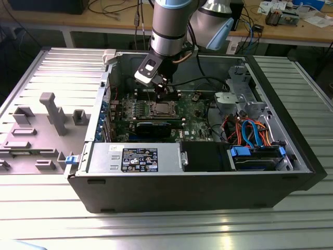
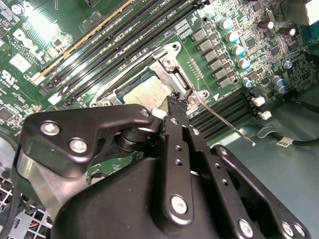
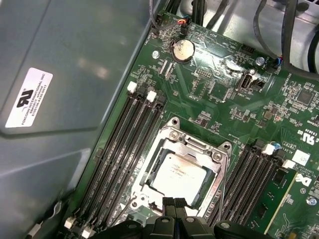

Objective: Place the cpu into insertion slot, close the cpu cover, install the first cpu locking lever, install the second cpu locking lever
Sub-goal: 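Install the first cpu locking lever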

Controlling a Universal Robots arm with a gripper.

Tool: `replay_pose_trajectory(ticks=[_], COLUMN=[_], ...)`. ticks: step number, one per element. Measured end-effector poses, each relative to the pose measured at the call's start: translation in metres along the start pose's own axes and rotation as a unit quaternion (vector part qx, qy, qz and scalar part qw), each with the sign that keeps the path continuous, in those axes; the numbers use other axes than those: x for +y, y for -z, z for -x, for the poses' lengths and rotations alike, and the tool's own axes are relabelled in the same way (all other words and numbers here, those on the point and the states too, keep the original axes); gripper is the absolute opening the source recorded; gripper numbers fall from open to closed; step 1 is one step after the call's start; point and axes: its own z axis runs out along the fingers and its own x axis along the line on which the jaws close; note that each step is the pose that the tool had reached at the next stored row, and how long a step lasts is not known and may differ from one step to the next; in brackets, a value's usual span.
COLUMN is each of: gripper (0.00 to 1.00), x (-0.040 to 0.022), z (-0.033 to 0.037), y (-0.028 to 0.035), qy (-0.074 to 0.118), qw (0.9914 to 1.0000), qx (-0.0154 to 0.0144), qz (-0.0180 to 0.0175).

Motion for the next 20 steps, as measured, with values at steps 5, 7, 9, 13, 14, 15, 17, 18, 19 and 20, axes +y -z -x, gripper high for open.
replay_pose_trajectory(ticks=[5, 7, 9, 13, 14, 15, 17, 18, 19, 20], gripper=[0.11, 0.11, 0.11, 0.11, 0.11, 0.11, 0.11, 0.11, 0.11, 0.11], x=[0.0, 0.0, 0.0, 0.0, 0.0, 0.0, 0.0, 0.0, 0.0, 0.0], z=[0.0, 0.0, 0.0, 0.0, 0.0, 0.0, 0.0, 0.0, 0.0, 0.0], y=[0.0, 0.0, 0.0, 0.0, 0.0, 0.0, 0.0, 0.0, 0.0, 0.0], qy=[0.005, 0.007, 0.009, 0.018, 0.02, 0.022, 0.025, 0.026, 0.028, 0.029], qw=[0.99999, 0.99998, 0.99996, 0.99984, 0.9998, 0.99975, 0.99968, 0.99966, 0.99962, 0.99958], qx=[-0.0002, -0.0003, -0.0003, -0.0007, -0.0007, -0.0008, -0.0009, -0.001, -0.001, -0.0011], qz=[-0.0004, -0.0005, -0.0007, -0.0014, -0.0015, -0.0017, -0.0019, -0.002, -0.0021, -0.0022])
